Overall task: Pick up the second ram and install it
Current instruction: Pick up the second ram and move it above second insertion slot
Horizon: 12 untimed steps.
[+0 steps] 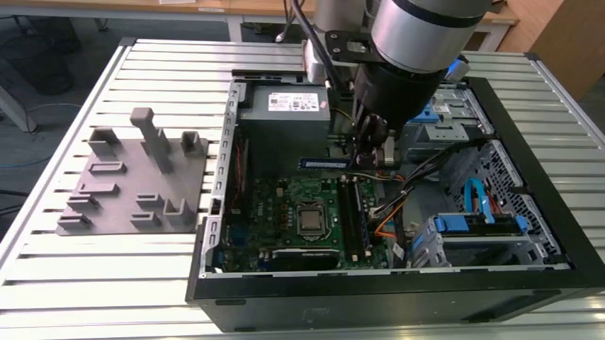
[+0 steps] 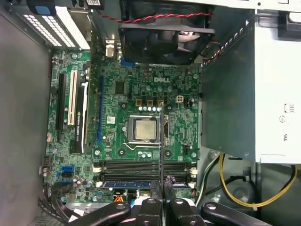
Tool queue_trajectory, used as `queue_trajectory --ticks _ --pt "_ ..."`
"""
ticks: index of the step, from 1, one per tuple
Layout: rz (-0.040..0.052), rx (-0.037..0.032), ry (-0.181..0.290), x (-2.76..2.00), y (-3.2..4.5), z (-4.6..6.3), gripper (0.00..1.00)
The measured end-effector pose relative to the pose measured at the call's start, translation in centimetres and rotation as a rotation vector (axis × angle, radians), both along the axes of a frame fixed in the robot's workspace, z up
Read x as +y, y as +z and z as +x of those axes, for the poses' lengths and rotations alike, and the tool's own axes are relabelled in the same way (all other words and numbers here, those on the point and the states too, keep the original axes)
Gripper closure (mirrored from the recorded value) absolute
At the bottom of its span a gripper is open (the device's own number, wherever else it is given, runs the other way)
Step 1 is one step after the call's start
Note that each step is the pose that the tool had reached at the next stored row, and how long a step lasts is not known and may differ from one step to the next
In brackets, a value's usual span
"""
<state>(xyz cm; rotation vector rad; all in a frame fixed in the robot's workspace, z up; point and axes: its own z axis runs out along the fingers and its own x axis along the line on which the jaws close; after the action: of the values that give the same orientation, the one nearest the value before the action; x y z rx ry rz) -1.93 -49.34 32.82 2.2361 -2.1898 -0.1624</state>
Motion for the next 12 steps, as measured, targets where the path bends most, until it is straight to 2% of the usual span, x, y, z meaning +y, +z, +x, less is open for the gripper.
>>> queue_trajectory --ticks 12 --pt "0.0001 0.0000 0.000 -0.40 -1.72 0.0 0.86"
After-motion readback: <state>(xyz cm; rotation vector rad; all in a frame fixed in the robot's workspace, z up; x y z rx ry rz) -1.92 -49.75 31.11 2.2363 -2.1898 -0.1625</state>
